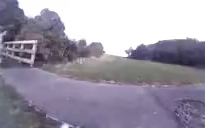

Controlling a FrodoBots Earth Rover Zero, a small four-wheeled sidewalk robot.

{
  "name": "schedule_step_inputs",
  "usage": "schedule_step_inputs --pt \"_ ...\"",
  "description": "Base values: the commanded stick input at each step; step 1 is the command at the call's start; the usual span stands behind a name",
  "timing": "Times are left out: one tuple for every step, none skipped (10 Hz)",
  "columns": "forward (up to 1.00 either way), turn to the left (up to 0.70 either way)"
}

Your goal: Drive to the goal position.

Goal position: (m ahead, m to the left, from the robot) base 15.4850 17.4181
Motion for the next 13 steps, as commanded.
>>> schedule_step_inputs --pt "0.7 0.0" --pt "0.7 0.0" --pt "0.7 0.0" --pt "0.7 0.03" --pt "0.7 0.06" --pt "0.7 0.11" --pt "0.7 0.33" --pt "0.7 0.35" --pt "0.7 0.35" --pt "0.7 0.35" --pt "0.7 0.35" --pt "0.7 0.35" --pt "0.7 0.35"
